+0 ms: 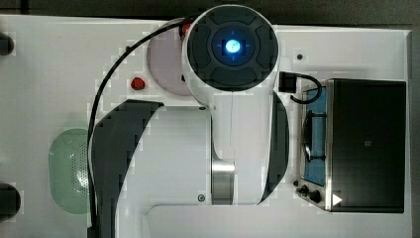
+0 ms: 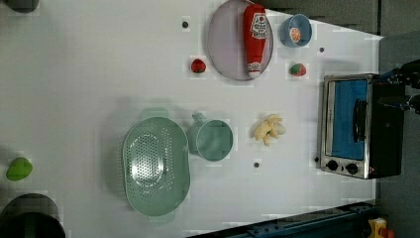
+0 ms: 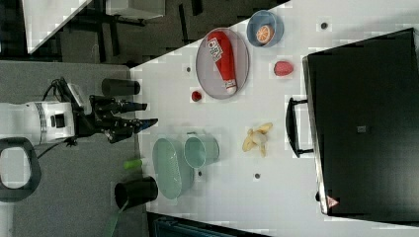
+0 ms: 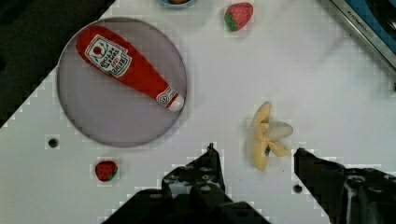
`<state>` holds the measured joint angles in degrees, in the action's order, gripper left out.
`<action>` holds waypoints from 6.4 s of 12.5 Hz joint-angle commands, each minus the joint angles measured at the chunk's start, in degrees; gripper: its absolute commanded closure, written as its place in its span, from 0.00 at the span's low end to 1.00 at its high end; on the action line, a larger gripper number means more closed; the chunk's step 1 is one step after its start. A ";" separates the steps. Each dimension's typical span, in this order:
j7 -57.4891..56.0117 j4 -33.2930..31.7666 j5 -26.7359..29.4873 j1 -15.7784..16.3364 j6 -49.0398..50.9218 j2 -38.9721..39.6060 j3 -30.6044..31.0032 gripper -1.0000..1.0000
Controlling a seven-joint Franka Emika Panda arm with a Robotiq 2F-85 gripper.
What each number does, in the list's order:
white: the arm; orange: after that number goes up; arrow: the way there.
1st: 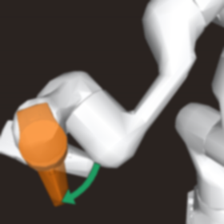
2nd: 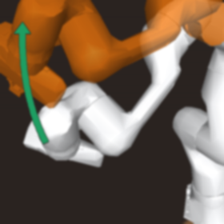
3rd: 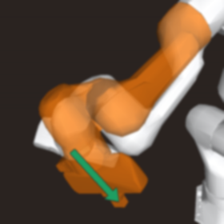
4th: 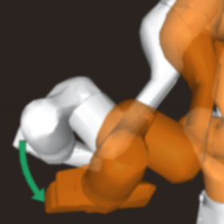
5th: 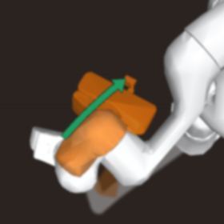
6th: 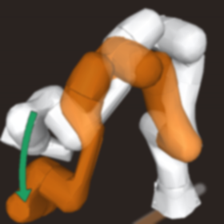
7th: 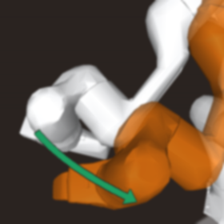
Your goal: Pick Banana and place it in mug.
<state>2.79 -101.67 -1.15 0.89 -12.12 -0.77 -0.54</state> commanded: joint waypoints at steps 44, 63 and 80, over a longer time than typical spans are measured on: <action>-16.48 -32.64 0.31 -0.21 -19.24 -15.15 1.83 0.72; 23.82 -33.35 2.84 2.96 -37.34 7.69 24.60 0.68; 12.92 -20.31 2.96 1.22 -9.44 -9.74 8.40 0.00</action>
<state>21.09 -123.32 1.04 3.13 -24.00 -9.97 10.16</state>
